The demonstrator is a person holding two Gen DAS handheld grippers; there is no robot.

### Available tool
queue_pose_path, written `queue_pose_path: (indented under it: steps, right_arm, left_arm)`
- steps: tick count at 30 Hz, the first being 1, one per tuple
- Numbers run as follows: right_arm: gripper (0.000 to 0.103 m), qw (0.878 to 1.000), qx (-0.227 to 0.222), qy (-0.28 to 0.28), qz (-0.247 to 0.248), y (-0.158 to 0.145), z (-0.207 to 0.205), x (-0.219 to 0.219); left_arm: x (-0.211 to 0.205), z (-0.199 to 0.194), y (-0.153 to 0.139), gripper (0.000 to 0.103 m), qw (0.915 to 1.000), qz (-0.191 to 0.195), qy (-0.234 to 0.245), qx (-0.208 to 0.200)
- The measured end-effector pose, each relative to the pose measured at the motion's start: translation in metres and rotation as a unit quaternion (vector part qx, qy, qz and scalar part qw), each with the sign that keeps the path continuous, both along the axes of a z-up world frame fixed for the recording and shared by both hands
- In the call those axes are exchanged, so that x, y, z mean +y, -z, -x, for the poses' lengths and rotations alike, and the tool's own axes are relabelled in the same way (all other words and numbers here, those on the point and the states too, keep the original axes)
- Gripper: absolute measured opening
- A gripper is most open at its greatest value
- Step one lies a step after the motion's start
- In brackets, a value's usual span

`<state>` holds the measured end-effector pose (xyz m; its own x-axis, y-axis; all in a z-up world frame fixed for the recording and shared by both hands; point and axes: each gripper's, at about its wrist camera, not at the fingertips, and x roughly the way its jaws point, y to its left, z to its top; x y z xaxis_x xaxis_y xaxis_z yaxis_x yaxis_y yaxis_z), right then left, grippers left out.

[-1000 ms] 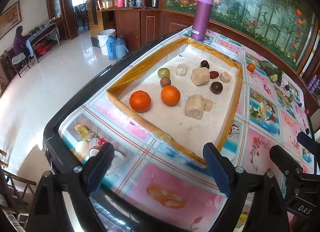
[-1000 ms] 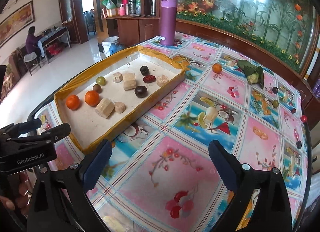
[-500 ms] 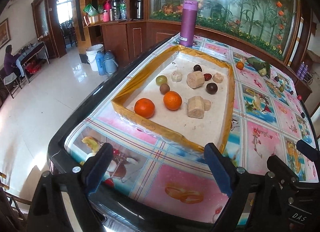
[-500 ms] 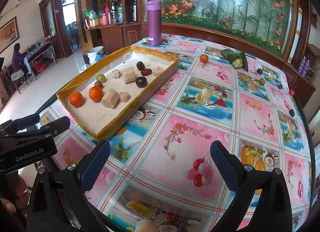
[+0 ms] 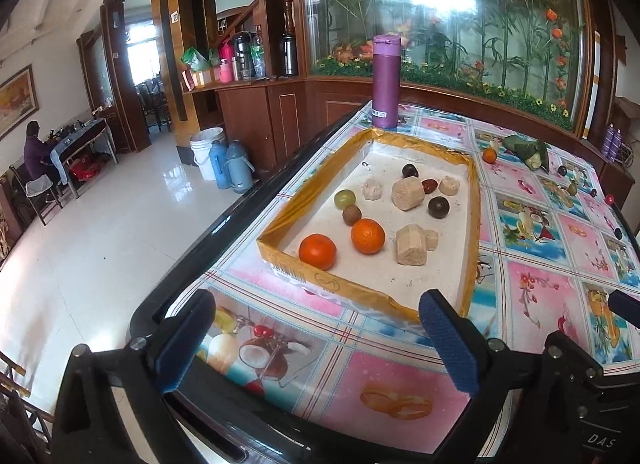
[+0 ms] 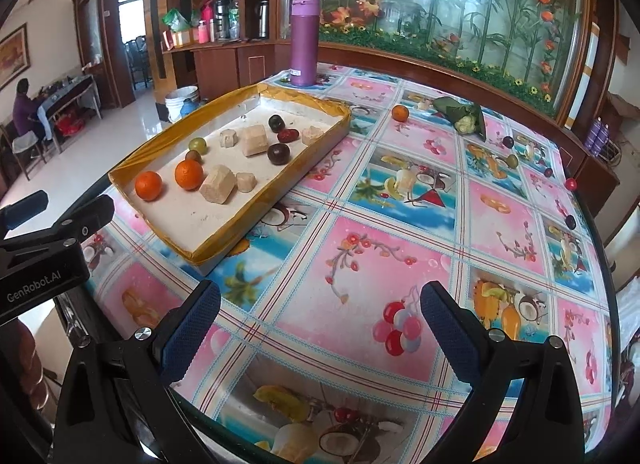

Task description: Organize fruits

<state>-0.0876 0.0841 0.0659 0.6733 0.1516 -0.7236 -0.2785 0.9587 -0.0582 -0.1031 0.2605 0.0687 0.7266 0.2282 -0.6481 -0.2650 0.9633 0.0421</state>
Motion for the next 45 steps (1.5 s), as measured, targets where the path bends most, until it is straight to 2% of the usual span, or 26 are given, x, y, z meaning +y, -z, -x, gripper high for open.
queue_pose_path:
  steps: [4,12,18,29,39,45]
  right_arm:
    - [0.101,1.0,-0.012,0.002,0.001,-0.002,0.002,0.0]
    - [0.101,1.0,-0.025,0.008,-0.007,-0.002,-0.002,-0.005]
    - [0.101,1.0,-0.03,0.007,-0.006,-0.004,-0.004,-0.007]
    - [0.102,1.0,-0.017,0.014,-0.011,-0.001,-0.011,-0.014]
    - [0.102,1.0,-0.007,0.012,-0.01,0.003,-0.013,-0.015]
    - [0.102,1.0,-0.007,0.012,-0.01,0.003,-0.013,-0.016]
  left_arm:
    - [0.002,0.002,-0.001,0.103,0.9996,0.025,0.012,-0.01]
    - [0.002,-0.004,-0.002,0.103,0.9989,0.036,0.025,-0.018]
    - [-0.007,-0.006,-0.001,0.103,0.999,0.018,0.033,-0.022]
    - [-0.017,-0.014,0.0,0.103,0.9983,0.028,0.05,-0.014]
    - [-0.022,-0.01,-0.004,0.103,0.9968,0.035,0.065,-0.031]
    - [-0.022,-0.011,-0.004,0.103,0.9982,0.018,0.05,-0.027]
